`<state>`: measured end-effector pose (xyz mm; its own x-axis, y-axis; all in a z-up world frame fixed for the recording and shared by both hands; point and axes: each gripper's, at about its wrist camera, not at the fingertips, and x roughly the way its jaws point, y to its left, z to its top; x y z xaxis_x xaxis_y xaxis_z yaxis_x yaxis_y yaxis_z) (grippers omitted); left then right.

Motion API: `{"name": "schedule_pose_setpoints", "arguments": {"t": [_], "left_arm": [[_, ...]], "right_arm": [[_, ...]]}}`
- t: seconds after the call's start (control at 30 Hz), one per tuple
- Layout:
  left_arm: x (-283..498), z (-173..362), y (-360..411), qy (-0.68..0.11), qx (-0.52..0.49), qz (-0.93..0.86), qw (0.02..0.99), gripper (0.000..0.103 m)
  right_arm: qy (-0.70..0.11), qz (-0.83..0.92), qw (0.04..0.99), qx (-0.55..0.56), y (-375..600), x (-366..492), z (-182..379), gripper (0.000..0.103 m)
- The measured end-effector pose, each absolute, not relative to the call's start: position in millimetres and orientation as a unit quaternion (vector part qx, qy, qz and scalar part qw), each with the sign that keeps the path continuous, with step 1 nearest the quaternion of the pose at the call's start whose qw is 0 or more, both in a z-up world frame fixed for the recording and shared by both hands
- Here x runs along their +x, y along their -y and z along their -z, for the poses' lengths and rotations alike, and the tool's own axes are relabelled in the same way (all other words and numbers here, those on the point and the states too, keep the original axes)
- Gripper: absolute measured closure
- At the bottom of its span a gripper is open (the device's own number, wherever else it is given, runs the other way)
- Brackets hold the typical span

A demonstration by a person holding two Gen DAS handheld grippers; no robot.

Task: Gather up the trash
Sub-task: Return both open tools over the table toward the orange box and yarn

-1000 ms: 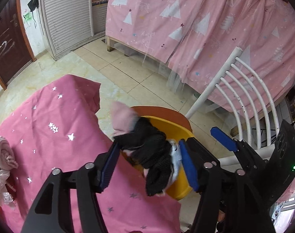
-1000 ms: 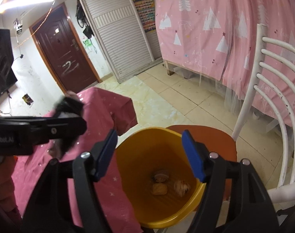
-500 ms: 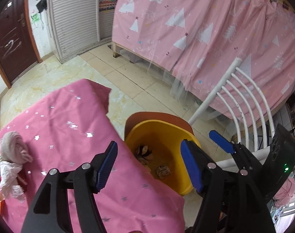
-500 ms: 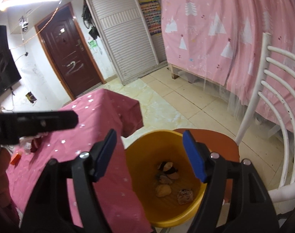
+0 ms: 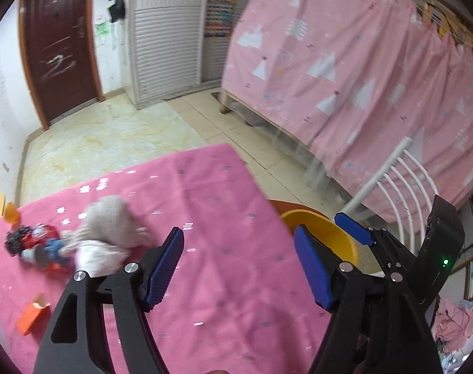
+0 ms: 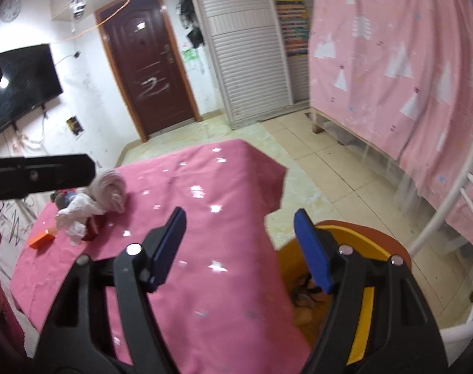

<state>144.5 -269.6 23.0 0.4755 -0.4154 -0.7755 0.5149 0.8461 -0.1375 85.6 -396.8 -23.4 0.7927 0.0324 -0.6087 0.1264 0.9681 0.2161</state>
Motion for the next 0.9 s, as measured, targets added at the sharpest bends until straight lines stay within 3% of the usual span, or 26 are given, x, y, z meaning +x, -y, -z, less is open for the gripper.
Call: {"name": "schedule_pose_setpoints", "arguments": {"t": [0.9], "left_arm": [[189.4,15.2,40.1,-0.445,0.064,0.169,0.877,0.033]], "right_arm": [[-0.351,-0.078,0.931,0.063,253.3,194.3,5.7,0.034]]}}
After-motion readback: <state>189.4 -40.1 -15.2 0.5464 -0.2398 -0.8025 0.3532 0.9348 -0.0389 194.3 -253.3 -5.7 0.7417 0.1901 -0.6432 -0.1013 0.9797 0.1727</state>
